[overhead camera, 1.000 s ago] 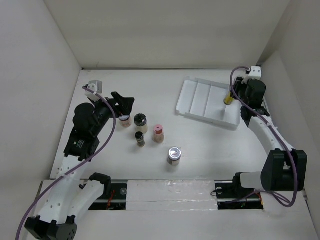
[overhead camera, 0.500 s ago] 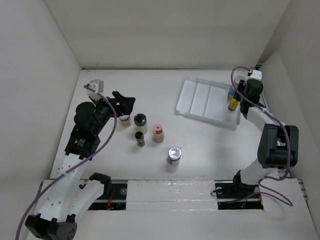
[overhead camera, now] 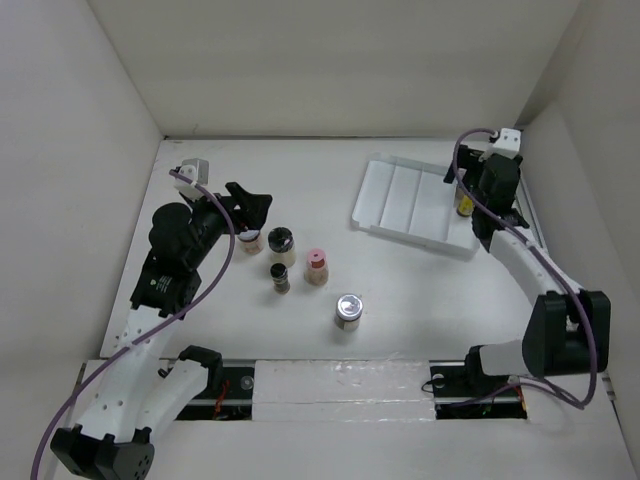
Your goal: Organize the condiment bottles
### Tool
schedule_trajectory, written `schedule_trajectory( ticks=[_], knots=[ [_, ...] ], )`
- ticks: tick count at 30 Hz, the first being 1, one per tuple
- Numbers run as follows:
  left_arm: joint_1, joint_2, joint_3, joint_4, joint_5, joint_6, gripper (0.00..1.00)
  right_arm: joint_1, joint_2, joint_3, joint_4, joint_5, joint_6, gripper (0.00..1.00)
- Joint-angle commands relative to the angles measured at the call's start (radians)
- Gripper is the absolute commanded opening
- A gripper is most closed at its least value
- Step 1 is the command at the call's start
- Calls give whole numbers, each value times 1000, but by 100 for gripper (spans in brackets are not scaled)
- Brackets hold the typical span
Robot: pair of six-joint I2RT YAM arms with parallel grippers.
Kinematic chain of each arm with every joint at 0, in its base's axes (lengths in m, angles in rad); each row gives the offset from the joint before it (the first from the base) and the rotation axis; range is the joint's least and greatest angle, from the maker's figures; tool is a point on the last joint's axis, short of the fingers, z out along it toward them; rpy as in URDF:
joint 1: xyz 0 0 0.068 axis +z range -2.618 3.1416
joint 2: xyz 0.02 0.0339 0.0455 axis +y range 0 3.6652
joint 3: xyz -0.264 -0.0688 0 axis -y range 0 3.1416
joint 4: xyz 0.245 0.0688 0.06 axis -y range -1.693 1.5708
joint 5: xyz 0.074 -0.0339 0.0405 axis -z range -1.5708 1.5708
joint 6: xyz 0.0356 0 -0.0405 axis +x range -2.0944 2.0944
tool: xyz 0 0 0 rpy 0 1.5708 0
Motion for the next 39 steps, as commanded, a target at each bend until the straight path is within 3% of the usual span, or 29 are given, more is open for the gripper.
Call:
schedule_trajectory(
  ticks=[1,3,5,6,7,8,9,10,11,14,17,23,27,35,37,39],
  knots=[
    [6,6,6,44,17,0,88,132,-128,-33,25,13,-6,99],
    [6,6,6,44,8,0,88,245,-152,-45,0,-96,-29,97],
    [6,-3,6,44,8,0,89,323,-167,-65,-41,-206,-42,81],
    [6,-3,6,44,8,0,89,403,-179,-76,-50,-336,-65,71],
    [6,-3,6,35,8,0,89,443,-179,-86,-73,-393,-79,46],
    [6,-3,6,35,8,0,89,480,-204,-86,-107,-432,-108,41],
    [6,-3,6,35,8,0,89,518,-216,-97,-183,-467,-131,41],
    [6,-3,6,35,8,0,89,585,-231,-97,-231,-519,-151,47],
    [6,-3,6,35,8,0,89,617,-247,-106,-284,-520,-162,68],
    [6,6,6,35,8,0,89,700,-291,-131,-436,-596,-184,100],
    [6,6,6,35,17,0,89,773,-302,-122,-558,-661,-194,100],
    [6,6,17,35,8,0,89,833,-230,-68,-722,-630,-217,100],
    [6,6,17,35,18,0,89,868,-157,-68,-722,-715,-208,100],
    [6,-13,8,35,18,0,89,901,-66,-48,-646,-615,-208,100],
    [6,-13,8,35,18,0,89,910,-52,-48,-621,-572,-184,92],
    [6,-13,8,35,18,0,89,910,-52,-48,-595,-503,-170,78]
  ],
)
